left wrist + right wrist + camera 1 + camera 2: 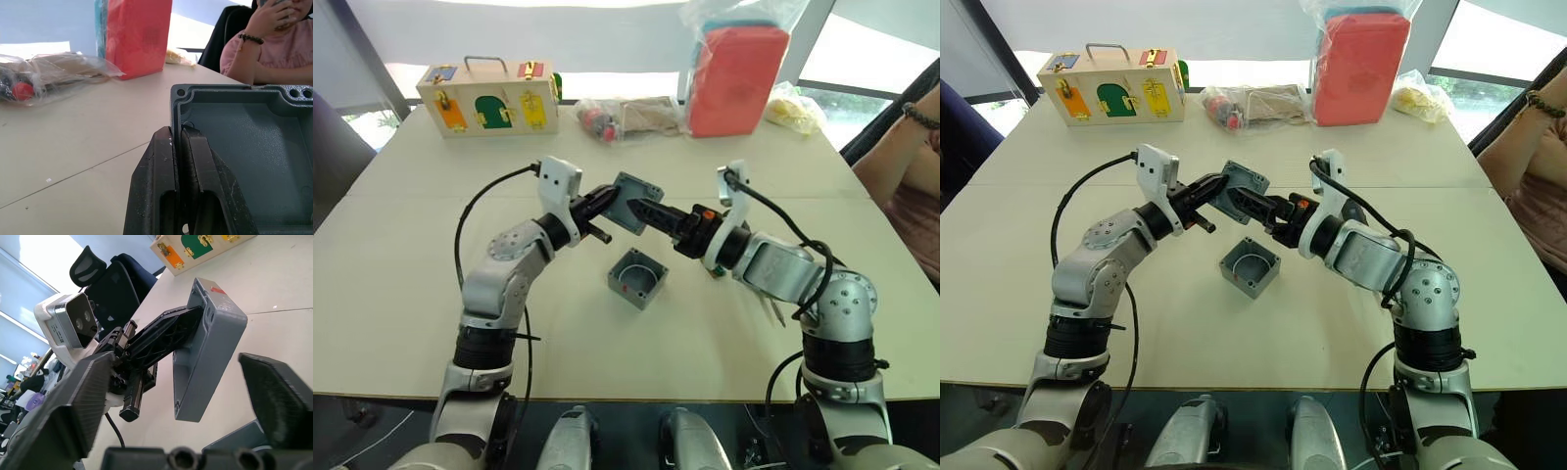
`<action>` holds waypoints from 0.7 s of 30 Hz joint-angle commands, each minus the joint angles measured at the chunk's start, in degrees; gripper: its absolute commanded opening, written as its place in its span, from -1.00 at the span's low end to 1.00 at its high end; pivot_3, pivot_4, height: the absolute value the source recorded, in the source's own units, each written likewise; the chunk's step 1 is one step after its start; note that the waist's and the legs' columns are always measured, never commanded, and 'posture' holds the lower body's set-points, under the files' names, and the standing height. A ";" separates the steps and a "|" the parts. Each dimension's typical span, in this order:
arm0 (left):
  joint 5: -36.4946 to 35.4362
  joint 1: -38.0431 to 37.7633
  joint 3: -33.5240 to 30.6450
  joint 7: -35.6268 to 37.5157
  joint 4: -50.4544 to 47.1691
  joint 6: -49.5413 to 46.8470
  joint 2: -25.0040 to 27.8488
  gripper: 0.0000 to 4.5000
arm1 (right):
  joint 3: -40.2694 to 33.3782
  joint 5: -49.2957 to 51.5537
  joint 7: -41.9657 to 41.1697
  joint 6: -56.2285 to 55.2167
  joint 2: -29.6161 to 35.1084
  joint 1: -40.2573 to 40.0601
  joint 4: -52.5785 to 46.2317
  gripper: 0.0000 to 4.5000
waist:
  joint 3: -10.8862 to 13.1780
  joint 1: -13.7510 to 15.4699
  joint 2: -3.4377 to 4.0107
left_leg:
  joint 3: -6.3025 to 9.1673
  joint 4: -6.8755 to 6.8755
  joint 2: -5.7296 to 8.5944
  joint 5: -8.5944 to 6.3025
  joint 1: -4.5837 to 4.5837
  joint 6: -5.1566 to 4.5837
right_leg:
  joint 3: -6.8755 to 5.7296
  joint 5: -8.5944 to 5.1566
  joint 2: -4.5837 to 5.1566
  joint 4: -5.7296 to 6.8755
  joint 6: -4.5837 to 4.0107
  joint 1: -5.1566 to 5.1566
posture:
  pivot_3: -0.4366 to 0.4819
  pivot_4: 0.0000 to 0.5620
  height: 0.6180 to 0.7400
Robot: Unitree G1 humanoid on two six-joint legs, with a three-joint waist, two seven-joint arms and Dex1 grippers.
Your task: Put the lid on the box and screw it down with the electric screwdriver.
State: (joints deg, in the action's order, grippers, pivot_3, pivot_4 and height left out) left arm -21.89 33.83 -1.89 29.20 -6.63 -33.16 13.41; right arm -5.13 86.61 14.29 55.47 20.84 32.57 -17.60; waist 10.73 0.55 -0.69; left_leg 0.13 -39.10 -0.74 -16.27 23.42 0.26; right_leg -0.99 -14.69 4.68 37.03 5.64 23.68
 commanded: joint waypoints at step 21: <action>-14.45 0.52 -3.38 24.92 -1.46 -8.17 19.99 0.96 | 16.19 -52.31 -40.60 -29.66 22.99 -2.67 -12.07 -0.91 | 0.14 -0.42 0.16 | -0.06 0.13 0.00 0.00 0.08 0.00 | 0.03 -0.02 -0.08 -0.05 0.01 0.20 | -0.05 -0.47 0.83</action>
State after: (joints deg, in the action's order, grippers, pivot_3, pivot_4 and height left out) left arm -33.75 33.75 -4.69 48.15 -7.31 -40.30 30.30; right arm 8.11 45.21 -20.22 36.24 41.88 31.04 -27.69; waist 10.87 0.13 -0.53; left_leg 0.06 -38.97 -0.74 -16.27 23.51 0.25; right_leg -0.95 -14.71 4.60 36.99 5.65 23.88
